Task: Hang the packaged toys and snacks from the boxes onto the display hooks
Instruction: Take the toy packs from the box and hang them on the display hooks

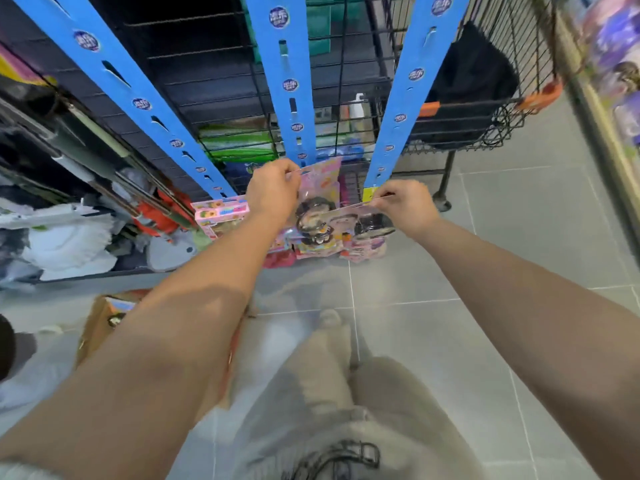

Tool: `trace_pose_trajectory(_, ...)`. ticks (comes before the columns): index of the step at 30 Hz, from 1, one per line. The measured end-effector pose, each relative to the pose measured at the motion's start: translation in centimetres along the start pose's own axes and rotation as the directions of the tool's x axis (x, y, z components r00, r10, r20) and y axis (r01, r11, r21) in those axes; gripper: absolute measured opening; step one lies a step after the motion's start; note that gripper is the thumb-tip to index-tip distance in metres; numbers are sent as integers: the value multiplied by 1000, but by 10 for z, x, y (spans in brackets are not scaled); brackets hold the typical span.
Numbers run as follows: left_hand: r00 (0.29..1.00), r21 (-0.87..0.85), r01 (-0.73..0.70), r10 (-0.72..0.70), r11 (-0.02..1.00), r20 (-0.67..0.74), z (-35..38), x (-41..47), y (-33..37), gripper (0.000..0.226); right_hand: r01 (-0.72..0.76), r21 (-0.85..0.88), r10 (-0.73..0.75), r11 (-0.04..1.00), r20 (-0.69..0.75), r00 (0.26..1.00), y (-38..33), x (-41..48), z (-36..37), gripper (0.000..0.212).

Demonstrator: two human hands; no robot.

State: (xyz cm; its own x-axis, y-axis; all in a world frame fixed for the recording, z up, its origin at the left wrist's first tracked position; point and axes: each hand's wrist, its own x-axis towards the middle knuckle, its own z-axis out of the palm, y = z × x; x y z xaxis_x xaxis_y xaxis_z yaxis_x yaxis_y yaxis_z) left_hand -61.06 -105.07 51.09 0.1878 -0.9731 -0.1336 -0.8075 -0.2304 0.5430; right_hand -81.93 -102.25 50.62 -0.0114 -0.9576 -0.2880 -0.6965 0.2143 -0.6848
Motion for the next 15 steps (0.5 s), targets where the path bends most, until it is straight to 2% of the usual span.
trace_pose_trajectory(3,999,-31,21,-20,999,31,6,18,1,26,4,46,-4,999,-11,1000,-1,15,3,8)
trace_pose_trajectory(7,997,12,-6,5,1000,72,18,25,-5,28,13,104,-18,995,49,999,-3,25,12,8)
trace_pose_trajectory(15,997,14,56,-57,998,54,33,28,-4,27,51,95,-64,994,141,988,-12,41,16,9)
